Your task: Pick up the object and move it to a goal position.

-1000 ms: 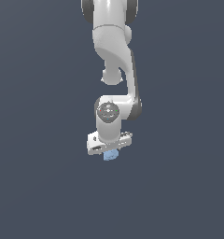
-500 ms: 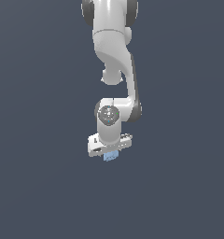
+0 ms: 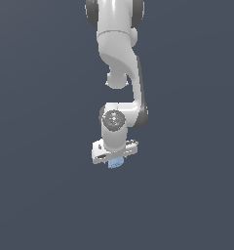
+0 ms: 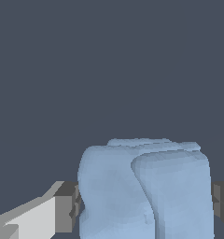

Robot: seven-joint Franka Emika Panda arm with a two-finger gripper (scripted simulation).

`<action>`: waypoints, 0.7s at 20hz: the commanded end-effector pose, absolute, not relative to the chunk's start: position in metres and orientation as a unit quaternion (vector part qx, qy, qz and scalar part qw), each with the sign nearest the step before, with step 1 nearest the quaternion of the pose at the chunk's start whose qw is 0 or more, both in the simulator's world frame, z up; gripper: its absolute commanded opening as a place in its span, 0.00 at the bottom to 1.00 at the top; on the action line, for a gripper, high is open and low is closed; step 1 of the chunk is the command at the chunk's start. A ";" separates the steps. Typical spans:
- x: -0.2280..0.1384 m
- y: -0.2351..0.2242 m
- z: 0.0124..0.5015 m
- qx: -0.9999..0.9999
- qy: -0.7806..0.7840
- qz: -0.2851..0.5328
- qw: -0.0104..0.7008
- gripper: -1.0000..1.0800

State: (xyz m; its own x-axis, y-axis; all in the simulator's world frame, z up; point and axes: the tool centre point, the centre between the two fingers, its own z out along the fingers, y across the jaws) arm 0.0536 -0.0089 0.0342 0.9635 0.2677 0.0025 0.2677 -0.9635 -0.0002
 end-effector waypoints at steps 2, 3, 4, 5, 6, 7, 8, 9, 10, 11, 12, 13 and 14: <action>0.054 -0.004 0.041 -0.991 -0.135 -0.001 0.000 0.00; 0.054 -0.001 0.045 -0.991 -0.135 -0.001 0.000 0.00; 0.055 0.002 0.049 -0.991 -0.135 -0.001 0.000 0.00; 0.055 0.006 0.054 -0.991 -0.135 -0.001 0.000 0.00; 0.055 0.010 0.060 -0.991 -0.135 -0.001 0.000 0.00; 0.056 0.015 0.067 -0.991 -0.135 -0.001 0.000 0.00; 0.056 0.020 0.074 -0.991 -0.135 -0.001 0.000 0.00; 0.057 0.025 0.081 -0.991 -0.135 -0.001 0.000 0.00; 0.057 0.031 0.089 -0.991 -0.135 -0.001 0.000 0.00; 0.058 0.037 0.098 -0.991 -0.135 -0.001 0.000 0.00; 0.059 0.044 0.107 -0.991 -0.135 -0.001 0.000 0.00; 0.059 0.051 0.117 -0.991 -0.135 -0.001 0.000 0.00; 0.060 0.057 0.126 -0.991 -0.135 -0.001 0.000 0.00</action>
